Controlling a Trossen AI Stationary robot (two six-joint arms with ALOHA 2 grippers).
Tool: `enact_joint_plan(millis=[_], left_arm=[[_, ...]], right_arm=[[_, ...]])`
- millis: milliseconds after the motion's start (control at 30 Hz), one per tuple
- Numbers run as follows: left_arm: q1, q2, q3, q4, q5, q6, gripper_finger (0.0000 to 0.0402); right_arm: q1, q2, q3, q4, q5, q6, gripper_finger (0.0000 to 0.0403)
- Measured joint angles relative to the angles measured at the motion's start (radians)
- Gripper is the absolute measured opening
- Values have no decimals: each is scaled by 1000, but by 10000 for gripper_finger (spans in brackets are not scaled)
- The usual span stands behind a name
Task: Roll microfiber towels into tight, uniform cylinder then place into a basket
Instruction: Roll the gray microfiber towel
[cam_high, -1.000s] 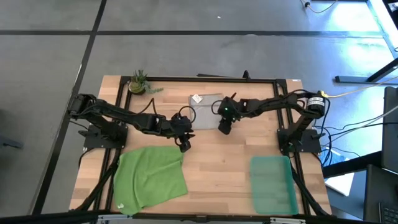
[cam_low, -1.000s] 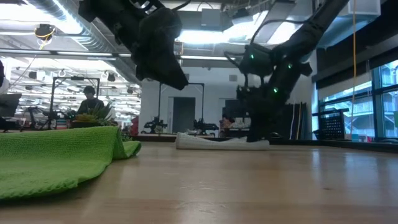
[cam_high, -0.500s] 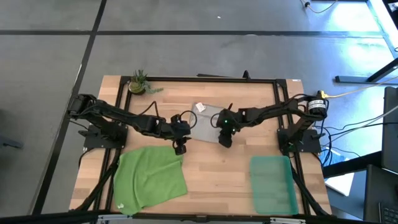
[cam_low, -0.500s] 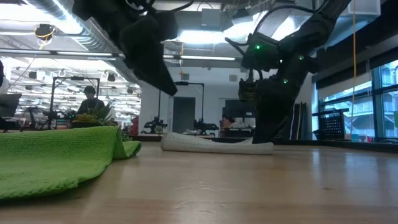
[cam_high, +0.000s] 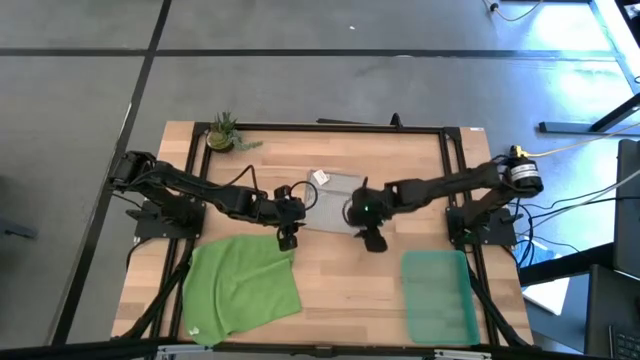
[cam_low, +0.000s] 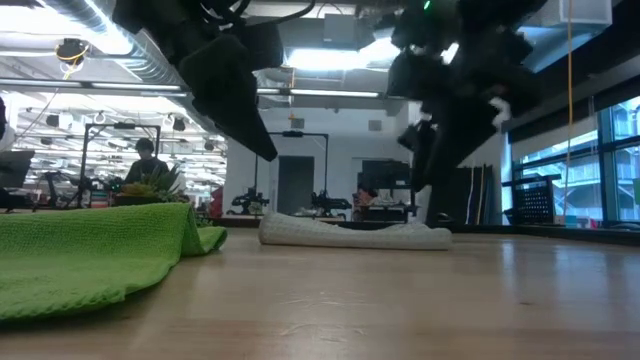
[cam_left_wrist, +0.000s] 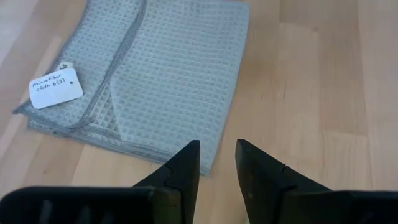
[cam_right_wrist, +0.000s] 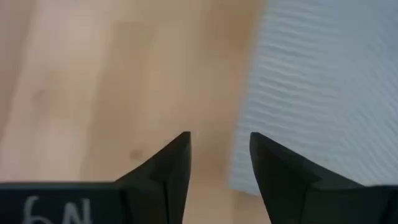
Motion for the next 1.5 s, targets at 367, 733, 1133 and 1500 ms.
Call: enact_joint_plan(millis=[367, 733, 1133, 1500], left_arm=[[0, 0, 0, 2, 0, -2, 99], [0, 0, 0, 12, 0, -30, 99], [0, 0, 0, 14, 0, -31, 99], [1, -1, 0, 14, 0, -31, 99]], right_arm=[[57, 76, -45, 96, 174, -53, 165], [60, 153, -85, 125, 227, -29, 165], [59, 167, -86, 137, 280, 8, 57], [23, 164, -30, 78, 41, 50, 7]])
